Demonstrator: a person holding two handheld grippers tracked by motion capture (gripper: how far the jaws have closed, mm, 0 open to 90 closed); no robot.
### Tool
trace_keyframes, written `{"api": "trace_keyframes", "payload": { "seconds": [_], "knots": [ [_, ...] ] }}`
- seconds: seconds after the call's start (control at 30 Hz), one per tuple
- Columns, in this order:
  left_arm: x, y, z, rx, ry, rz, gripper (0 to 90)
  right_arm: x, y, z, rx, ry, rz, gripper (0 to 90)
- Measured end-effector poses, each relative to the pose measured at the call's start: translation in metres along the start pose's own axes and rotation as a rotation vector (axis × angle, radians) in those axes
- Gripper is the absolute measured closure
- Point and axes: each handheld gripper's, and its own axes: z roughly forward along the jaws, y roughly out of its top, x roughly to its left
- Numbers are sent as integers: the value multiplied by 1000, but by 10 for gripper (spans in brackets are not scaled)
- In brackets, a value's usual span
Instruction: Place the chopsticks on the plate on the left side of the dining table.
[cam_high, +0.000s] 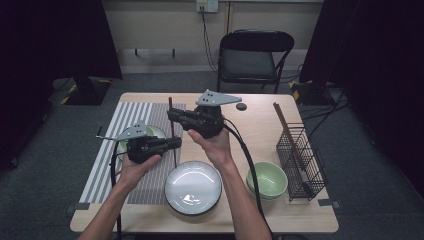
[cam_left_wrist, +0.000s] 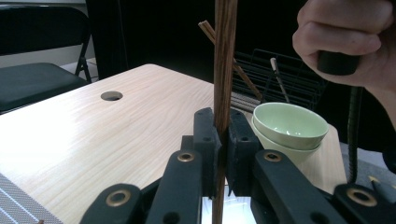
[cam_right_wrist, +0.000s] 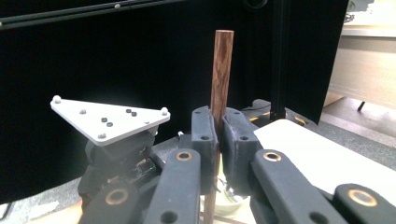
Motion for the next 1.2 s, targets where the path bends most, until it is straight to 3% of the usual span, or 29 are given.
{"api": "trace_keyframes", "payload": {
  "seconds": [0.23, 0.5, 0.73, 1.0, 1.2],
  "knots": [
    [2, -2, 0, 0, 11, -14, 847, 0, 0, -2, 21, 9, -14, 591],
    [6, 0, -7, -5, 25, -30, 847, -4, -6, -7, 48, 25, -18, 465],
    [11, 3, -17, -33, 40, -48, 846, -10, -16, -16, 65, 39, -18, 400],
    [15, 6, -26, -59, 40, -59, 846, -17, -40, -27, 79, 31, 8, 352],
    [15, 8, -28, -56, 40, -54, 846, -15, -63, -23, 128, 39, 22, 394]
  ]
}}
